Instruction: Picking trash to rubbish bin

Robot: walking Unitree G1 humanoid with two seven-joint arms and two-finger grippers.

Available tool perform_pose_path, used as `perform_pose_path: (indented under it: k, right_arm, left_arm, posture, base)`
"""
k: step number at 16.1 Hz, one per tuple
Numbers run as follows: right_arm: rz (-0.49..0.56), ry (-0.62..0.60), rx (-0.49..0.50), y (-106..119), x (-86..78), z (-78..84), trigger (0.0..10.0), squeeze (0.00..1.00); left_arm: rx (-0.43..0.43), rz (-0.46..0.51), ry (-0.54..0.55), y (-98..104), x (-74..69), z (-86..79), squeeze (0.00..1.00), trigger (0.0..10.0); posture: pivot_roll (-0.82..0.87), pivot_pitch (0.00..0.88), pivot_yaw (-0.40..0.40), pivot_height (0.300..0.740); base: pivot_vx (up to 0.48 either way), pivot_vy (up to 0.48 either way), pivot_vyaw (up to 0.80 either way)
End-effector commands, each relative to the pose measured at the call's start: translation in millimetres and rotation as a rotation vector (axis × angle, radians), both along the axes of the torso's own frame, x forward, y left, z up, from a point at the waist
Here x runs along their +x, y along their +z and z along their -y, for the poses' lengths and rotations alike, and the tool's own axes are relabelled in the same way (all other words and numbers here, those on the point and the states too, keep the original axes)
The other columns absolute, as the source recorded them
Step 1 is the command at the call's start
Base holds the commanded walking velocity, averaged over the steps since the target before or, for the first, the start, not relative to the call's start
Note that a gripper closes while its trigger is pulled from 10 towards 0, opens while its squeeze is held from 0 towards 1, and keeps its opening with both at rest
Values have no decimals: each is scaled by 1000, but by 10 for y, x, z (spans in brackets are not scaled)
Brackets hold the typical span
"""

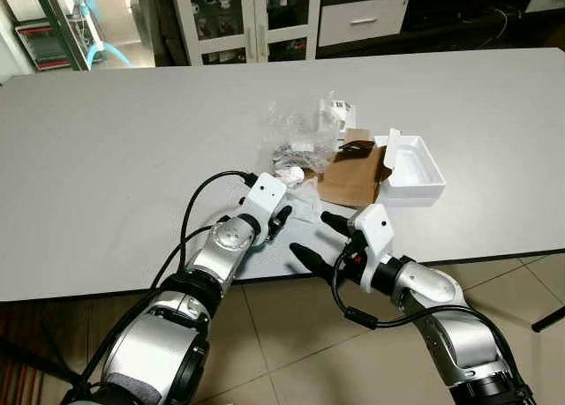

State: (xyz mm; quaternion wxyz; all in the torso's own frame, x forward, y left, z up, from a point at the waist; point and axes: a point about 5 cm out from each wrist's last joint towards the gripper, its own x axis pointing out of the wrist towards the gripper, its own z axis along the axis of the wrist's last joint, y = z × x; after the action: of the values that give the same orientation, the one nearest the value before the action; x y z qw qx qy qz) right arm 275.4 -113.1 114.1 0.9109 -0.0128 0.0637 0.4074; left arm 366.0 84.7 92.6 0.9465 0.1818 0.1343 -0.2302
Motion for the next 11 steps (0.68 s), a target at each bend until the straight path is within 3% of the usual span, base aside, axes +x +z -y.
perform_pose_path:
  k: [1,11]
  right_arm:
    - [10,0,3,36,5,-1,10000,0]
    - [10,8,8,33,3,-34,10000,0]
  left_arm:
    - [51,-63,15,-146,-58,-61,0,0]
    - [63,-64,-9,-188,-96,-18,0,0]
  posture:
    - [-109,57,44,740]
    - [-111,45,48,740]
  base:
    - [0,0,0]
    - [0,0,0]
